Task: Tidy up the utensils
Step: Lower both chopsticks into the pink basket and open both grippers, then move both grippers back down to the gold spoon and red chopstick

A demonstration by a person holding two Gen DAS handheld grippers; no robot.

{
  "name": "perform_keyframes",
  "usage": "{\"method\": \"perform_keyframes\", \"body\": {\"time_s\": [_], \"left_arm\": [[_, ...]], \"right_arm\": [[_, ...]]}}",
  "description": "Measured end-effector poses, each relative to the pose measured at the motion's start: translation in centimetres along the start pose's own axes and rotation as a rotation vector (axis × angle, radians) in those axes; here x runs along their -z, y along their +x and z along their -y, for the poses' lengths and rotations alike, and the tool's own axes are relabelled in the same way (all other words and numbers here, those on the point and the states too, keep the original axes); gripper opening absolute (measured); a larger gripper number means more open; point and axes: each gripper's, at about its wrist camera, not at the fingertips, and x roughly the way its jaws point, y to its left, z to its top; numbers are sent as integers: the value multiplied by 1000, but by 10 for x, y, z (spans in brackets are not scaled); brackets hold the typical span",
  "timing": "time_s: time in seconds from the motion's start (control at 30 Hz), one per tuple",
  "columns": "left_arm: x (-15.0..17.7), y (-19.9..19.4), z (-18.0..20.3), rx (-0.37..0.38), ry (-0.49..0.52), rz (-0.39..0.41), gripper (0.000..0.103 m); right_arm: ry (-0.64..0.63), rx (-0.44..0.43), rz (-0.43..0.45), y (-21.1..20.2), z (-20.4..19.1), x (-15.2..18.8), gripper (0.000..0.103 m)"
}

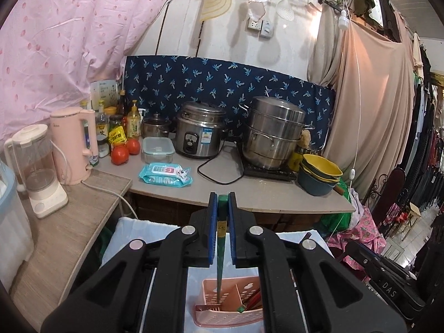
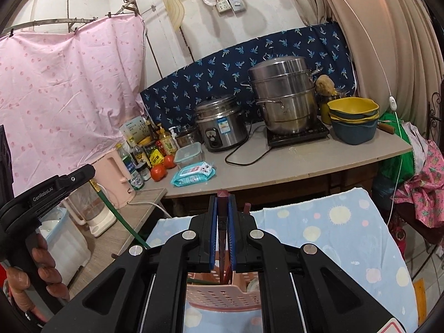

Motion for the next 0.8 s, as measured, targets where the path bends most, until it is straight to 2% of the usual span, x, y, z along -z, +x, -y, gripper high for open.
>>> {"method": "perform_keyframes", "body": {"time_s": [0.1, 0.23, 0.53, 0.7, 0.8], "left_arm": [[3, 1, -1, -10, -2, -4, 9], [6, -1, -6, -24, -22, -11, 24], [16, -25, -8, -23, -27, -13, 26], [35, -45, -10, -27, -28, -39, 26], [56, -57, -13, -27, -32, -65, 26]], "right_arm": [[7, 13, 6, -1, 3, 2, 13], [12, 14, 7, -6, 4, 5, 14], [5, 13, 9, -30, 2, 16, 14], [-2, 4, -24, -48, 0, 39, 14], [-14, 2, -71, -61, 0, 65, 14]]}}
